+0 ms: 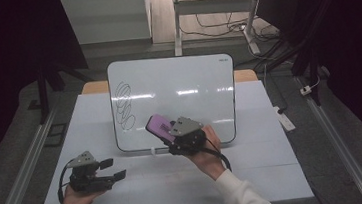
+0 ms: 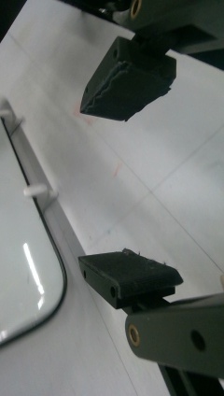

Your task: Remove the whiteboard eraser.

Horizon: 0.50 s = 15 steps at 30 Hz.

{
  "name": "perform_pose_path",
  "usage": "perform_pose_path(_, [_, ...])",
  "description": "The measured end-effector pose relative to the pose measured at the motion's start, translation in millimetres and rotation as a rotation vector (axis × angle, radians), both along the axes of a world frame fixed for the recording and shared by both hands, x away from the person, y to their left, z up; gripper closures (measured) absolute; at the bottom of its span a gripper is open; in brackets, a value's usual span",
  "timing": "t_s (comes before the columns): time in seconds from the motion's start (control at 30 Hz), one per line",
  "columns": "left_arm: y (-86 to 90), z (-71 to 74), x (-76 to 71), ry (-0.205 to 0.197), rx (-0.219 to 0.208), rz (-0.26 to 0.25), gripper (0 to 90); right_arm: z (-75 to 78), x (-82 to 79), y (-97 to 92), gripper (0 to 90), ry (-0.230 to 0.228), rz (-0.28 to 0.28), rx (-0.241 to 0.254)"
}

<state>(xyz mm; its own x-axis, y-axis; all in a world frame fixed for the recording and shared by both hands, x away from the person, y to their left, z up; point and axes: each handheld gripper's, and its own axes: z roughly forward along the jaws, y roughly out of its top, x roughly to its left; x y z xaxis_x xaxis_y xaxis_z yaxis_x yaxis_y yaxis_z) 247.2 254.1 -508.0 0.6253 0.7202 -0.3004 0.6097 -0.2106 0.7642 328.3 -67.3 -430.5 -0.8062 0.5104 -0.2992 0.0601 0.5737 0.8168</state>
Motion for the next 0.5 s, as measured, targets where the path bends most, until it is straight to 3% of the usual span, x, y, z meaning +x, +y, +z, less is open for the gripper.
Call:
perform_pose_path(0.3, [1.5, -5.8, 1.1, 0.027, 0.028, 0.033, 23.2, 23.6, 25.3, 14.6, 39.9, -0.042, -0.07, 0.016])
perform_pose_path(0.5, [2.7, -6.8, 2.1, 0.032, 0.023, 0.037, 23.2, 29.8, 31.7, 17.5, 39.9, -0.053, -0.076, 0.025])
